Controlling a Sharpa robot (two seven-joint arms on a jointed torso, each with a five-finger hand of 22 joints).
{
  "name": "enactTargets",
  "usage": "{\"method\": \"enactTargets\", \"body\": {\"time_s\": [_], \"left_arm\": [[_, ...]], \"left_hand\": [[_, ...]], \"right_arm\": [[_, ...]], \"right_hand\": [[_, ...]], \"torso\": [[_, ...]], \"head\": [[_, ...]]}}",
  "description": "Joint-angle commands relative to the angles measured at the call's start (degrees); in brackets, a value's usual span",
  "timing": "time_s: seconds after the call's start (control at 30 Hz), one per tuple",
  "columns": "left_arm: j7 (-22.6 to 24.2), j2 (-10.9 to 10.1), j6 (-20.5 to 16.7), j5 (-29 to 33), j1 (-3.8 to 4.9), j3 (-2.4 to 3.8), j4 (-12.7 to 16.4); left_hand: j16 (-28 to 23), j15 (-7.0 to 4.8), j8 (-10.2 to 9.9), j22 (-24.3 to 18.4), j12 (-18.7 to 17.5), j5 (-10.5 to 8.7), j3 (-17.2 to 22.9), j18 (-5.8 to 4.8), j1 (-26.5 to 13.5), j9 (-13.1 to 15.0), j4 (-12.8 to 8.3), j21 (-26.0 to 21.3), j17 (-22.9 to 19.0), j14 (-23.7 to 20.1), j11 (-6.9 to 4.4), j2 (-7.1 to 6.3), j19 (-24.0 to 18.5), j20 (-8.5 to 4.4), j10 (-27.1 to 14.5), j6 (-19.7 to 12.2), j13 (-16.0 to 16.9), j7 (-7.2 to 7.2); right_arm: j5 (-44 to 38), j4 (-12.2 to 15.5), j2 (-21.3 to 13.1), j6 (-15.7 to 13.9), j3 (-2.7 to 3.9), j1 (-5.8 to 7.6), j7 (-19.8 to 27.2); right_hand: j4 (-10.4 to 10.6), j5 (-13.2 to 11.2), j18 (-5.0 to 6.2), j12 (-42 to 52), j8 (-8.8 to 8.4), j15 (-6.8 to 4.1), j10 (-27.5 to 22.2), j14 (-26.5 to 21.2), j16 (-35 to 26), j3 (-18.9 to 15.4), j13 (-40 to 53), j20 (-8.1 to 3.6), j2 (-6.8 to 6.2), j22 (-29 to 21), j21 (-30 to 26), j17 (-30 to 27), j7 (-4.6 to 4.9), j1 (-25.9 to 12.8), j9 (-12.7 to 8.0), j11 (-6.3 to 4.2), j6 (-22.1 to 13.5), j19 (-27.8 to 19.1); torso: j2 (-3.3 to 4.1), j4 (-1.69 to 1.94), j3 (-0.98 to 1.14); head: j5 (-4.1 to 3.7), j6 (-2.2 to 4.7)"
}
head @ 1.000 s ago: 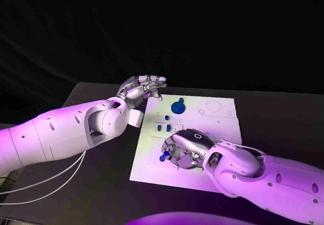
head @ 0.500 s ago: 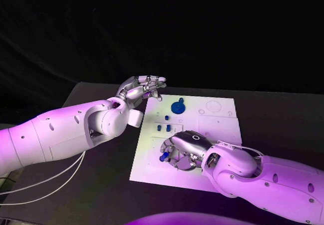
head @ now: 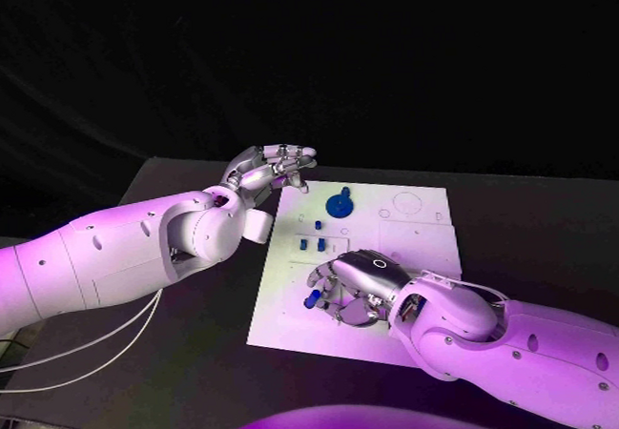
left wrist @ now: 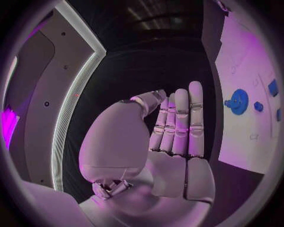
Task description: Assemble the parts on the task board
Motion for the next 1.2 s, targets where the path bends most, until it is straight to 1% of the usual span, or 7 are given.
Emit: {"method": "enactTargets", "body": {"time_s": [0.03,0.33,0.63,0.8,0.97,1.03,1.2], "left_arm": [[0.1,0.0,1.1,-0.2,0.02,0.05,0.1],[0.1,0.1,1.1,-0.2,0.02,0.05,0.1],[0.1,0.1,1.2,-0.2,0.02,0.05,0.1],[0.1,0.1,1.2,-0.2,0.02,0.05,0.1],[0.1,0.0,1.1,-0.2,0.02,0.05,0.1],[0.0,-0.1,1.1,-0.2,0.02,0.05,0.1],[0.0,-0.3,1.1,-0.2,0.02,0.05,0.1]], "left_hand": [[0.2,0.14,-0.1,0.1,0.3,0.3,0.0,0.33,-0.1,0.1,-0.2,0.0,0.1,-0.4,0.11,0.3,-0.1,0.23,-0.4,-0.5,0.1,0.04],[0.2,0.14,-0.1,0.1,0.3,0.3,0.0,0.33,-0.1,0.1,-0.2,0.0,0.1,-0.4,0.11,0.3,-0.1,0.23,-0.4,-0.5,0.1,0.04],[0.2,0.14,-0.1,0.1,0.3,0.3,0.0,0.33,-0.1,0.1,-0.2,0.0,0.1,-0.4,0.11,0.3,-0.1,0.23,-0.4,-0.5,0.1,0.04],[0.2,0.14,-0.1,0.1,0.3,0.3,0.0,0.33,-0.1,0.1,-0.2,0.0,0.1,-0.4,0.11,0.3,-0.1,0.23,-0.4,-0.5,0.1,0.04],[0.2,0.14,-0.1,0.1,0.3,0.3,0.0,0.33,-0.1,0.1,-0.2,0.0,0.1,-0.4,0.11,0.3,-0.1,0.23,-0.4,-0.5,0.1,0.04],[0.2,0.14,-0.1,0.1,0.3,0.3,0.0,0.33,-0.1,0.1,-0.2,0.0,0.1,-0.4,0.11,0.3,-0.1,0.23,-0.4,-0.5,0.1,0.04],[0.3,0.16,-0.2,0.1,0.6,0.29,0.1,0.33,-0.3,0.2,-0.4,0.1,0.1,-0.4,0.12,0.36,-0.2,0.26,-0.6,-0.6,0.1,0.05]], "right_arm": [[2.5,0.6,-0.1,-2.9,-0.01,-0.08,1.8],[4.1,1.2,0.0,-2.9,-0.01,-0.1,3.0],[4.6,1.4,0.4,-2.6,-0.01,-0.11,3.3],[4.3,1.5,-0.1,-2.7,-0.01,-0.1,3.0],[3.8,2.9,-2.6,-3.5,0.09,0.13,2.6],[4.0,3.7,-3.8,-3.9,0.19,0.39,2.5],[10.3,6.4,-7.9,-5.9,0.46,2.03,3.5]], "right_hand": [[-0.1,0.3,-0.46,0.4,-0.25,-0.03,0.3,1.3,0.2,-0.1,0.1,0.0,-0.5,1.7,-0.1,-0.2,-0.02,0.3,-0.1,-0.04,-0.4,0.2],[-0.1,0.3,-0.45,0.3,-0.21,0.0,0.3,1.3,0.2,-0.1,0.1,-0.01,-0.48,1.6,-0.2,-0.2,0.01,0.4,0.0,0.04,-0.2,0.1],[-0.2,0.4,-0.47,0.3,-0.13,0.05,0.2,1.3,0.2,0.0,0.1,0.0,-0.42,1.7,-0.2,-0.2,0.05,0.5,0.0,0.11,0.1,0.1],[-0.3,0.4,-0.48,0.3,0.03,0.11,0.2,1.3,0.2,0.1,0.1,0.02,-0.33,1.7,-0.2,-0.2,0.12,0.7,0.1,0.19,0.5,0.1],[-0.2,0.4,-0.51,0.3,0.19,0.21,0.2,1.3,0.1,0.1,0.2,0.08,-0.33,1.7,-0.1,-0.3,0.33,0.6,0.2,0.34,1.0,0.2],[-0.2,0.4,-0.54,0.4,0.25,0.26,0.4,1.3,0.2,0.0,0.2,0.11,-0.34,1.8,0.0,-0.2,0.4,0.5,0.2,0.38,1.3,0.2],[0.4,0.9,-0.7,1.4,1.06,0.4,2.0,1.6,0.8,-0.6,1.0,0.27,-0.38,2.3,0.8,0.8,0.87,-0.2,0.6,0.47,3.5,0.6]], "torso": [[0.01,-0.04,0.01],[0.0,0.03,0.01],[-0.01,-0.05,0.0],[-0.02,0.04,-0.04],[-0.05,-0.06,-0.04],[-0.09,-0.11,-0.07],[-0.09,-0.15,-0.05]], "head": [[0.03,0.02],[0.01,-0.02],[-0.08,0.02],[-0.18,0.05],[-0.14,0.04],[-0.32,0.16],[-0.84,0.43]]}}
